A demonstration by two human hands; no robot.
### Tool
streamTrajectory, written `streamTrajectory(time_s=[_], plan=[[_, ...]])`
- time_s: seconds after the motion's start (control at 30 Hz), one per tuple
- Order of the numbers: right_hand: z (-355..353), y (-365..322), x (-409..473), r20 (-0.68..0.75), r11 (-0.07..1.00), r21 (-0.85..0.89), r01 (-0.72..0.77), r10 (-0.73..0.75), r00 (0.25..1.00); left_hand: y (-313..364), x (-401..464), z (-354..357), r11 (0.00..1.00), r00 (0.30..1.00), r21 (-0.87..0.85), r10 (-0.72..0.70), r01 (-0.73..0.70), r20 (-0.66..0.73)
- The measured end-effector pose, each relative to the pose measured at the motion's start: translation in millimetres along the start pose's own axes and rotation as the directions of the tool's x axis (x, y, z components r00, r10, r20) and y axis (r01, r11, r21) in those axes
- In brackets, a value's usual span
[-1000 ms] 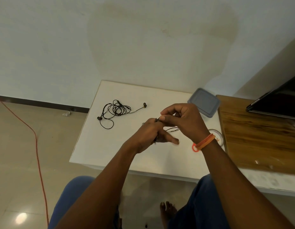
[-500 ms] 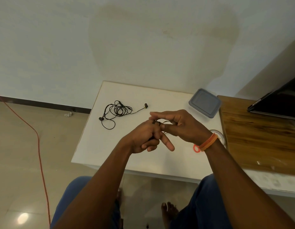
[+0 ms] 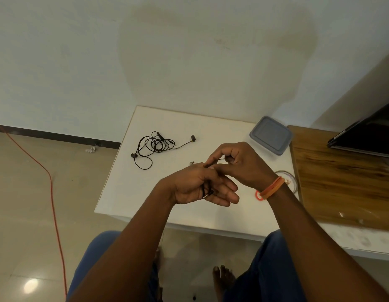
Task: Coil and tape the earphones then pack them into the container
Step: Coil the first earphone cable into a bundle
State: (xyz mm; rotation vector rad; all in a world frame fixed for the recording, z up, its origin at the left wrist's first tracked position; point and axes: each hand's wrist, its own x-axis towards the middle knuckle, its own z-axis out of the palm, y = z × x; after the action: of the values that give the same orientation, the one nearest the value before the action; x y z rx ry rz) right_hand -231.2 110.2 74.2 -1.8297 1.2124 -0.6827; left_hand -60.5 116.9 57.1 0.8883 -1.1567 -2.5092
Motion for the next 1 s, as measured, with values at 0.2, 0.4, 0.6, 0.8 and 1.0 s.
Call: streamTrajectory(time_s=[0.2, 0.4, 0.6, 0.8, 1.0], plan=[[2.8, 5.1, 1.9, -0.003, 0.998, -0.066, -0.004, 0.004, 1.000, -2.4, 1.4, 0.9, 1.000, 0.991, 0.015, -0.017, 0.020, -0.136], [-3.8, 7.8, -0.1, 0.085, 0.997, -0.014, -0.078, 0.079, 0.993, -8.6, 0.8, -1.8, 0.986, 0.986, 0.151, -0.039, 0.064, -0.163], [-6.2, 2.2, -0.5, 0.103, 0.979, 0.186, -0.081, 0.062, 0.993, -2.1, -3.1, -6.7, 1.000, 0.999, 0.015, -0.009, 0.008, 0.050], [-16.9, -0.6, -2.7, 0.188, 0.958, 0.282, -0.049, -0.005, 0.982, -2.0, -6.6, -11.4, 0.993, 0.884, -0.101, 0.094, -0.053, 0.459], [-8.7, -8.3, -1.3, 0.101, 0.998, 0.061, -0.009, 0.003, 0.995, -10.0, -3.3, -14.3, 0.950, 0.842, -0.314, 0.168, 0.002, 0.513]])
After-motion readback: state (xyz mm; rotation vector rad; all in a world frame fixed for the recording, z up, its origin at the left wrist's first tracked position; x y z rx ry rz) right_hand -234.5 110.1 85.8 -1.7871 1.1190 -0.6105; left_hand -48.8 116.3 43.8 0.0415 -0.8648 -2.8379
